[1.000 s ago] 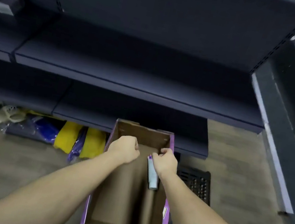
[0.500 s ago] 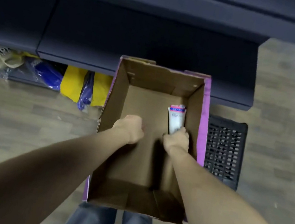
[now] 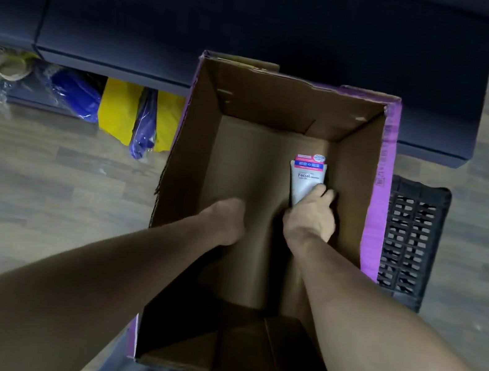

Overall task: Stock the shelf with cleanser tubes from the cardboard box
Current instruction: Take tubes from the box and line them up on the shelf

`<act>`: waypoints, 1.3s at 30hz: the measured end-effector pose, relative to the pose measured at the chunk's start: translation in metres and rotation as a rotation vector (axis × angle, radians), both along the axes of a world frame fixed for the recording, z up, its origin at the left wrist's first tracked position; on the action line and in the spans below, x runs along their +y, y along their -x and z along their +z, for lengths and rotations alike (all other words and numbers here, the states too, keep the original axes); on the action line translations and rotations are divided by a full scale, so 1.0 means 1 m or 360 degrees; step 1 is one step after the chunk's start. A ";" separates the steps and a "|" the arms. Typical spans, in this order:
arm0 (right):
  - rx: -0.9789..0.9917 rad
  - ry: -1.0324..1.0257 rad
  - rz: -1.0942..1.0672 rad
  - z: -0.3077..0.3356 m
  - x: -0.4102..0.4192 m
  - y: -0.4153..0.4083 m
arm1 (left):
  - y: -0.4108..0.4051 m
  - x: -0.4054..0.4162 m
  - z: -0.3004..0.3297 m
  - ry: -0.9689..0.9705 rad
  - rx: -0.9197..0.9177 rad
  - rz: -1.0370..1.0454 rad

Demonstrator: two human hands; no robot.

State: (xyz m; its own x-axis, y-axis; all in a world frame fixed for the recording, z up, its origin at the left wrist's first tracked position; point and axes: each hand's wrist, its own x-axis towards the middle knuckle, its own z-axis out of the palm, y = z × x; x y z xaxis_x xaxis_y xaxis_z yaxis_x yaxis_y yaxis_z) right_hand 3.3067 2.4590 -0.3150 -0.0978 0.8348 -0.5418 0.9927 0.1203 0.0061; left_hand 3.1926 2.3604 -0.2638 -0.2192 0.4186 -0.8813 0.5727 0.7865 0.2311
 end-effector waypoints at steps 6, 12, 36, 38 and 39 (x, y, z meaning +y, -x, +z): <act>0.0226 0.0258 -0.0213 0.004 0.002 -0.003 | -0.003 -0.001 0.001 0.0019 0.0035 0.0034; 0.0400 0.0299 -0.0333 0.047 -0.001 0.004 | 0.005 0.016 0.038 -0.0038 0.0213 -0.0005; 0.1404 -0.0287 0.0156 0.312 -0.005 0.013 | 0.022 0.002 0.295 -0.0793 0.1095 0.0236; 0.1448 -0.0393 0.0194 0.342 -0.002 0.019 | 0.031 -0.001 0.327 -0.0855 0.1129 0.0257; 0.1478 -0.0442 0.0205 0.359 -0.001 0.024 | 0.036 -0.001 0.343 -0.0896 0.1148 0.0270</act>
State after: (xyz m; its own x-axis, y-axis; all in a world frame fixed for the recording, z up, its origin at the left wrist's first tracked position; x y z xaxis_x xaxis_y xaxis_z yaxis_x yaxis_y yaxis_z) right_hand 3.2830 2.4579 0.0439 -0.4858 0.8740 0.0109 0.5963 0.3405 -0.7269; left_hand 3.1562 2.3593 0.0795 -0.7323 0.6554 -0.1851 0.6140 0.7529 0.2368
